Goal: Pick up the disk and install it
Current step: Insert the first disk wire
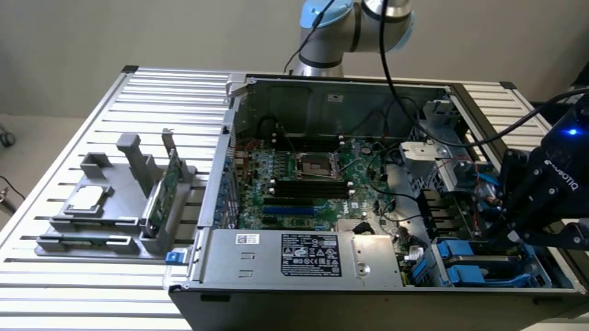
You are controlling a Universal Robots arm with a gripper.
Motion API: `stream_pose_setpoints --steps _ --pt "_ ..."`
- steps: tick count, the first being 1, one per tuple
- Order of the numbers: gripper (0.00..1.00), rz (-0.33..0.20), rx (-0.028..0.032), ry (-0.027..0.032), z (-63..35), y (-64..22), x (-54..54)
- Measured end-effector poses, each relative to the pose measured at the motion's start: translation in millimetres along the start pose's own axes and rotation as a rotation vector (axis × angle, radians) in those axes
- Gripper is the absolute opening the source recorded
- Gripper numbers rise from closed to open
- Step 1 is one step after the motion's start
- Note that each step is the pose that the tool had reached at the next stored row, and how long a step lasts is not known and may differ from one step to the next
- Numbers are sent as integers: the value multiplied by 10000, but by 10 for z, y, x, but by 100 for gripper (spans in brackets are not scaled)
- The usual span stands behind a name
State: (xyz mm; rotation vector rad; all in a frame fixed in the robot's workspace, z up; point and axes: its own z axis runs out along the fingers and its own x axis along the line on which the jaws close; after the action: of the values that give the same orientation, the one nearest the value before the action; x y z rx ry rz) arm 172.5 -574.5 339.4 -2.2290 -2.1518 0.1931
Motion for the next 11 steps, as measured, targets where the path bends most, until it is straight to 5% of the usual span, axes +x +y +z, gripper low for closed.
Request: stream_pose_setpoints --steps 11 --pt "16 11 0 -48 -10 -4 52"
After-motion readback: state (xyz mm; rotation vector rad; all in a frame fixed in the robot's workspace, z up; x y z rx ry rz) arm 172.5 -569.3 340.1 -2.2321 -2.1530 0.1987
